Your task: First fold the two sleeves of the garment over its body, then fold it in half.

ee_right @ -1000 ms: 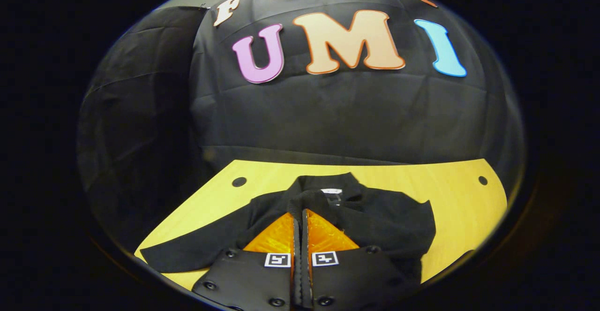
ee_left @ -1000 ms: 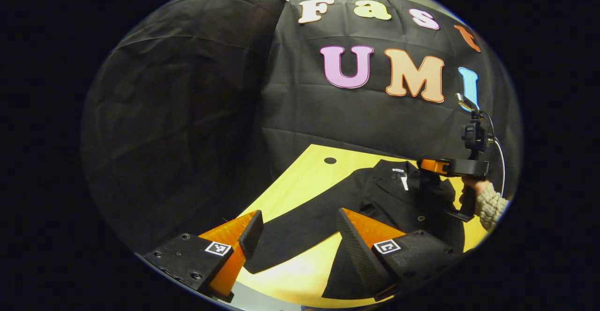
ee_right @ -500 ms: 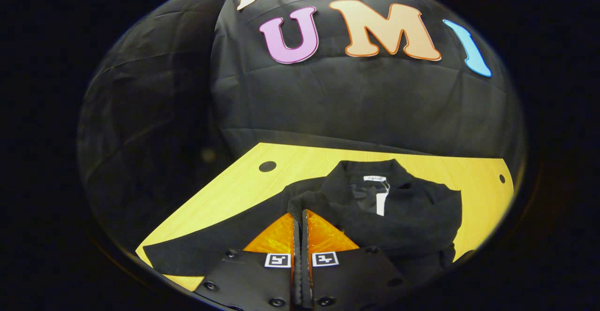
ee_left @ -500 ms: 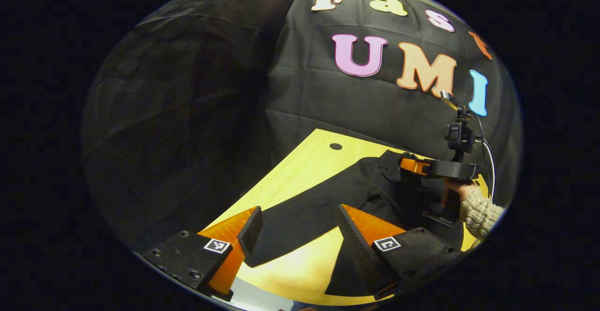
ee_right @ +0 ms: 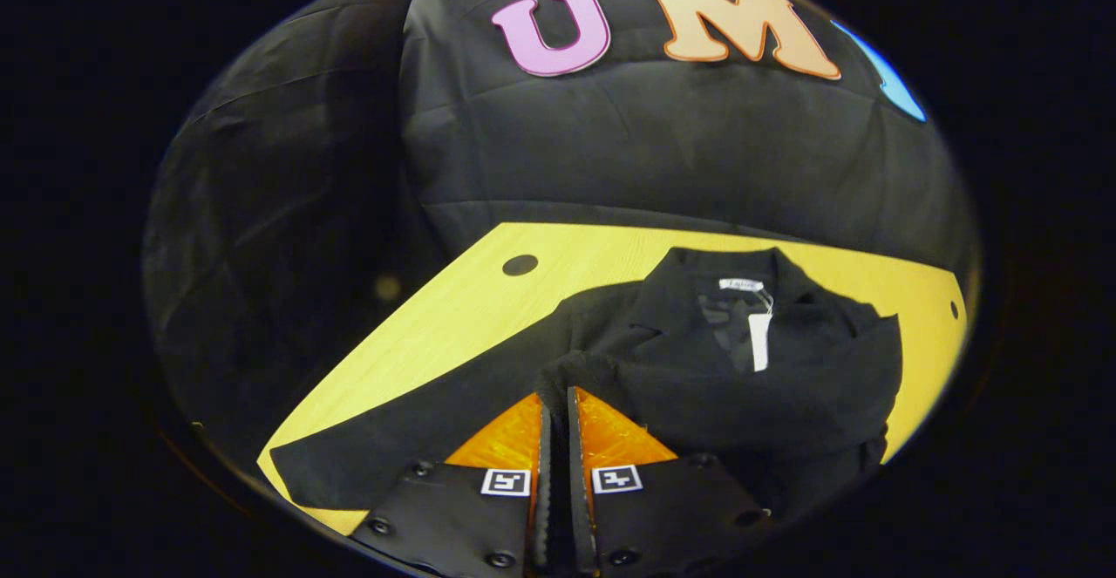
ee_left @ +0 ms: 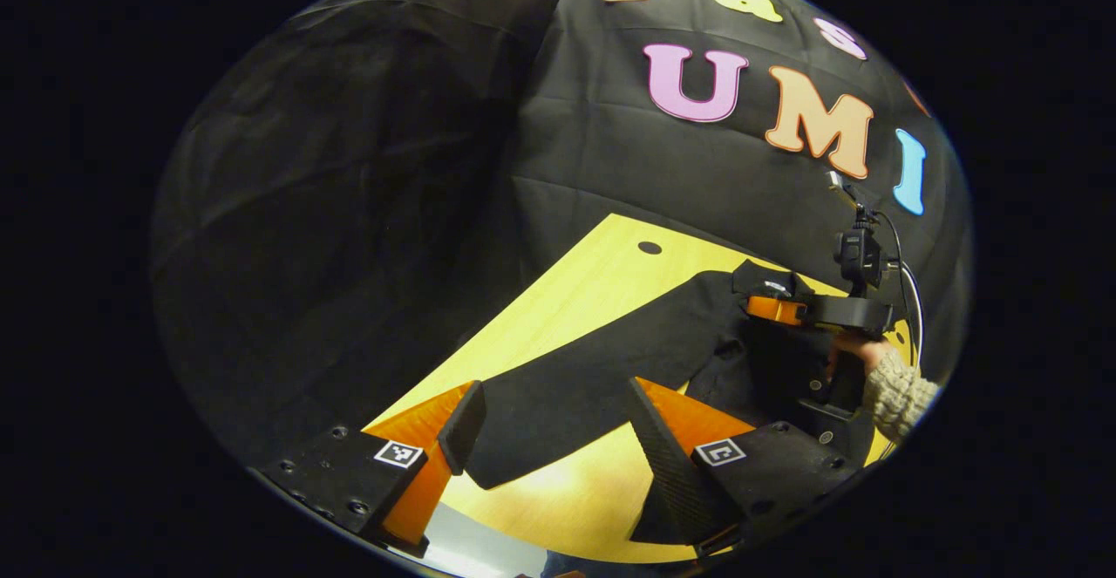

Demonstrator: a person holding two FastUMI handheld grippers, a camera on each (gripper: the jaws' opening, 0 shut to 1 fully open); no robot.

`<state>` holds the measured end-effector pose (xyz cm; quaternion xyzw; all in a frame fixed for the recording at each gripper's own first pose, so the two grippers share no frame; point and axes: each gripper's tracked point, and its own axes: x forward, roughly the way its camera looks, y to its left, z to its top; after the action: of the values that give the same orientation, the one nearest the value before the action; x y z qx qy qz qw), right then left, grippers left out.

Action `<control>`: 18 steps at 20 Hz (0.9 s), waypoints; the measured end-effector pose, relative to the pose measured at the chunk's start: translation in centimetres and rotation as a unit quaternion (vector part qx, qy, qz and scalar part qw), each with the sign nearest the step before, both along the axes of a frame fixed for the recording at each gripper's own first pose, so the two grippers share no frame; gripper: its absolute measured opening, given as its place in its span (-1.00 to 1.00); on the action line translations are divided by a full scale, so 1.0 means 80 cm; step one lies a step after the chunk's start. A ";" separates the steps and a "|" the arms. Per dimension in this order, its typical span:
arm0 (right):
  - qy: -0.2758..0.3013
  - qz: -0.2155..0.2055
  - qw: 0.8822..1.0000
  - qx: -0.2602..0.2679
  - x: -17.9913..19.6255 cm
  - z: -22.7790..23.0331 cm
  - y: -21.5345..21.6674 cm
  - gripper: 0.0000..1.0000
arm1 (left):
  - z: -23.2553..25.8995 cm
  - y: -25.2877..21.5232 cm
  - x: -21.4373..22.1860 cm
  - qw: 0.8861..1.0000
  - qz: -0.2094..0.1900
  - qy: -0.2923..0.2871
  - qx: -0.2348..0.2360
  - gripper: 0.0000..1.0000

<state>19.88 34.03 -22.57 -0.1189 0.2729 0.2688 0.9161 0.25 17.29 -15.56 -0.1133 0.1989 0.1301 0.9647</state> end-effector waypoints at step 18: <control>-0.012 -0.016 0.999 0.043 -0.016 0.063 -0.030 0.94 | -0.082 0.058 0.006 0.998 0.039 0.056 -0.005 0.95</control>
<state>18.58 31.67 -17.53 -0.0778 0.2521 0.2641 0.9277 0.72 21.94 -22.15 -0.1189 0.2488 0.1729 0.9456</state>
